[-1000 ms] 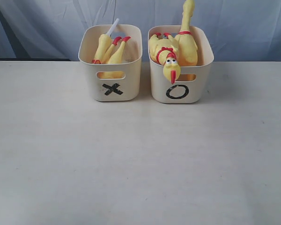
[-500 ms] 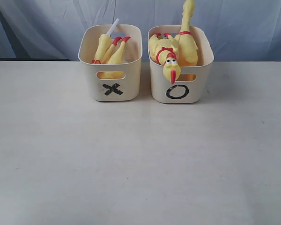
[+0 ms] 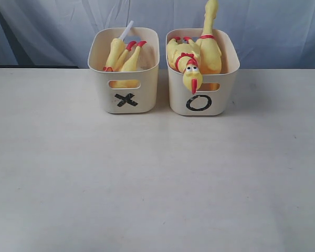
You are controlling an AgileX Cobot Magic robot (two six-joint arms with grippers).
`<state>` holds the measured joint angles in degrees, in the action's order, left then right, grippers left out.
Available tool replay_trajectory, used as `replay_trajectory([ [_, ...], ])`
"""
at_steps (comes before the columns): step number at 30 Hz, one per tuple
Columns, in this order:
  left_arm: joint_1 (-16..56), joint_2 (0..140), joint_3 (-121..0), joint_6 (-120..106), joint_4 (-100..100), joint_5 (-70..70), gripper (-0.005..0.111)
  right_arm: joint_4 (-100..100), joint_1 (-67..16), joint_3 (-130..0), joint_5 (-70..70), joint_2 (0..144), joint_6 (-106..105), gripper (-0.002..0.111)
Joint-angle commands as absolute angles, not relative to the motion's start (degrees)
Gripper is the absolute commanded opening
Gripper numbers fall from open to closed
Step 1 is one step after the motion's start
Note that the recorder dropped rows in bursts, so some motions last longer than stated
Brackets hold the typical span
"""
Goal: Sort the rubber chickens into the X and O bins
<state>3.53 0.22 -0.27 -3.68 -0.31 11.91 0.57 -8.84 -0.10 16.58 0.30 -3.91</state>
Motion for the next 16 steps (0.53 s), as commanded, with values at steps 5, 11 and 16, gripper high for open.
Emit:
replay_trajectory([
  [5, 3.25, 0.00, 0.00, -3.56, -0.98, 11.76, 0.000, 0.52, -8.68, 0.00, 15.65, 0.00, -3.82, -0.001],
  [11, 3.25, 0.00, 0.00, -3.56, -0.98, 11.76, 0.000, 0.52, -8.68, 0.00, 15.65, 0.00, -3.82, -0.001],
  [16, 3.25, 0.00, 0.00, -3.56, -0.98, 11.76, 0.000, 0.52, -8.68, 0.00, 15.96, 0.00, -3.82, -0.001],
])
